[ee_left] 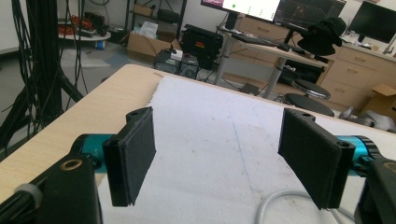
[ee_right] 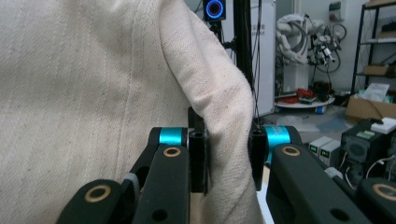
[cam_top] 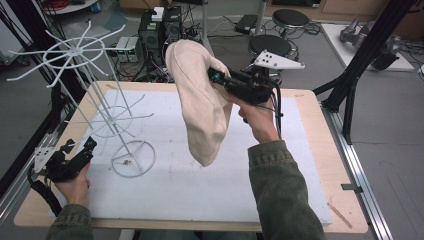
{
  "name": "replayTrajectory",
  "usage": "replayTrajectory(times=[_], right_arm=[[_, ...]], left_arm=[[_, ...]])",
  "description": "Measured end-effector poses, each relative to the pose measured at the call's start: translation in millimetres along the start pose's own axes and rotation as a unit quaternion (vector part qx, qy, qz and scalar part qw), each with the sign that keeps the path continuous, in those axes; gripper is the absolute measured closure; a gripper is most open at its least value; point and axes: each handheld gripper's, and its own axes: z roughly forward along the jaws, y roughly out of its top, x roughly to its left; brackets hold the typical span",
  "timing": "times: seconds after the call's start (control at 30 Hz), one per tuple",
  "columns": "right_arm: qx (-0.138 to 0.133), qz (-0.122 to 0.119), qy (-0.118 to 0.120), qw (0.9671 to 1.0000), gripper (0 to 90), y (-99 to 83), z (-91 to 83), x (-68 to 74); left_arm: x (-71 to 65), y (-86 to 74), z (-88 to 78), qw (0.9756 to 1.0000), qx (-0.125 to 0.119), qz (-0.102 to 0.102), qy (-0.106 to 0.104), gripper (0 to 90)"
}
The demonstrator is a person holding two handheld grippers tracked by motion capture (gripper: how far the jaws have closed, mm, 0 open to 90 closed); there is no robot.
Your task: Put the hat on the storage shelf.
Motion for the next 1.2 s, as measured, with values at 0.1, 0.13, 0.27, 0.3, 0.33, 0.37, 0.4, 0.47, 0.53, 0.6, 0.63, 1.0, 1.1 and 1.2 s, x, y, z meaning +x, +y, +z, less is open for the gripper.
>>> replayTrajectory(times=[0.1,0.13,0.27,0.3,0.33,0.37,0.4,0.47,0.53,0.6,0.63,1.0,1.1,1.2], right_arm=[[-0.003,-0.015,0.004,0.9999,77.1,15.1,5.1,4.1],[-0.004,-0.018,0.005,0.9998,77.1,18.5,6.1,4.7],[-0.014,-0.026,0.009,0.9995,77.1,34.5,10.8,9.0],[-0.015,-0.031,0.009,0.9994,77.1,38.0,12.6,10.6],[-0.014,-0.034,0.009,0.9993,77.1,41.5,14.6,11.9],[-0.011,-0.037,0.011,0.9992,77.1,44.5,16.9,14.0],[-0.008,-0.04,0.009,0.9991,77.1,48.2,20.1,17.1],[-0.005,-0.045,0.009,0.9989,77.0,53.7,25.3,21.4],[-0.001,-0.055,0.01,0.9984,76.9,62.7,32.3,27.2],[0.004,-0.067,0.014,0.9976,76.8,73.1,39.9,33.5],[0.008,-0.072,0.017,0.9972,76.8,79.1,44.8,37.9],[0.031,-0.113,0.042,0.9922,76.5,106.3,96.0,65.2],[0.034,-0.117,0.051,0.9913,76.3,106.0,111.6,68.9],[0.038,-0.117,0.059,0.9907,76.2,103.9,122.4,70.8]], left_arm=[[0.0,0.1,-0.1,1.0,-0.001,-0.001,0.001,27.3],[0.2,0.1,-0.1,1.0,-0.001,-0.001,0.001,27.3],[-0.1,0.2,-0.1,1.0,-0.002,-0.003,0.001,27.3],[0.0,0.2,-0.3,1.0,-0.001,-0.002,0.0,27.3],[0.0,0.1,-0.2,1.0,-0.001,-0.002,0.0,27.3],[0.1,0.2,-0.1,1.0,-0.001,-0.001,-0.001,27.3],[0.0,0.0,0.0,1.0,-0.001,-0.001,-0.001,27.3],[0.1,-0.1,0.2,1.0,0.002,0.0,-0.001,27.3],[-0.3,-0.3,0.5,1.0,0.003,0.003,-0.001,27.3],[-0.4,-0.3,0.5,1.0,0.002,0.001,-0.001,27.3],[-0.3,0.0,0.1,1.0,0.005,0.0,-0.002,27.4],[-0.2,0.0,0.1,1.0,0.007,-0.004,-0.004,27.5],[-0.1,-0.2,0.4,1.0,0.007,-0.003,-0.004,27.5],[-0.3,-0.6,0.8,0.9999,0.01,-0.001,-0.004,27.5]])
